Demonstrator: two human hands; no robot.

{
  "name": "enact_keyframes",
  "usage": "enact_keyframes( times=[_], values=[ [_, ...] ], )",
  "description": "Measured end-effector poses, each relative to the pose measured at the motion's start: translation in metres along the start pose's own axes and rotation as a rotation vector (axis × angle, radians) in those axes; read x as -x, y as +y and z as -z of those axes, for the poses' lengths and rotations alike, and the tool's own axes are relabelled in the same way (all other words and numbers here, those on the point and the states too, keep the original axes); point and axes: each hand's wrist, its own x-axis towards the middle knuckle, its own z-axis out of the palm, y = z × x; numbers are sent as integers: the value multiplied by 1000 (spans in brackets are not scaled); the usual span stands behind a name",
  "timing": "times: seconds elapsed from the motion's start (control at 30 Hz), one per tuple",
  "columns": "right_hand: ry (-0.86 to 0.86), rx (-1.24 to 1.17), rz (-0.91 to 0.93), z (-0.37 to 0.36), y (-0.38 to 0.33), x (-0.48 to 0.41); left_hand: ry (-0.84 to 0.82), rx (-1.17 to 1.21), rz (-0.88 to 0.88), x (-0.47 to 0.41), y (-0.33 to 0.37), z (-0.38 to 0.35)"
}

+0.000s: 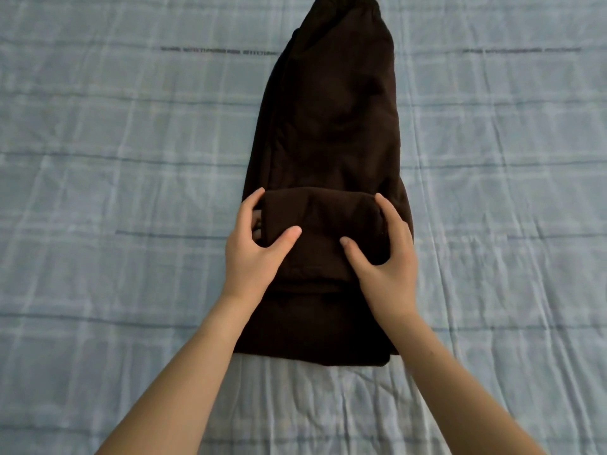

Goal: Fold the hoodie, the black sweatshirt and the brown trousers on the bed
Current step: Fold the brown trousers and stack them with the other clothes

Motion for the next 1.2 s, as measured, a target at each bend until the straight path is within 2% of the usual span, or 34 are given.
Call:
enact_keyframes(
  times=[0.1, 0.17, 0.23, 0.37, 0.43, 0.63, 0.87, 0.97, 1.03, 1.1, 1.17, 1.2],
  values=[
    [8, 74, -24, 7, -12, 13, 46, -18, -5, 16, 4, 11],
    [6, 102, -110, 14, -20, 24, 79, -94, 66, 30, 4, 20],
    [-47, 143, -217, 20, -24, 37, 33, -111, 141, 43, 1, 29],
    [-126, 153, -344, 23, -27, 57, -71, -104, 165, 52, -3, 37],
    [-108, 66, -357, 19, -28, 59, -93, -101, 201, 50, -3, 36],
    [-73, -2, -308, 26, -38, 73, -205, -86, 100, 58, 4, 49],
    [-127, 20, -378, 66, -51, 191, -389, -142, 164, 167, -12, 93],
    [-144, 91, -459, 66, -48, 224, -396, -207, 170, 195, -20, 107],
    [-86, 249, -443, 60, -50, 227, -322, -339, 127, 199, -18, 108],
    [28, 433, -335, 57, -58, 223, -201, -519, 3, 200, -8, 105],
    [43, 439, -217, 54, -66, 218, -166, -528, -135, 198, 3, 103],
    [6, 349, -196, 53, -68, 215, -209, -468, -148, 197, 7, 101]
  ],
)
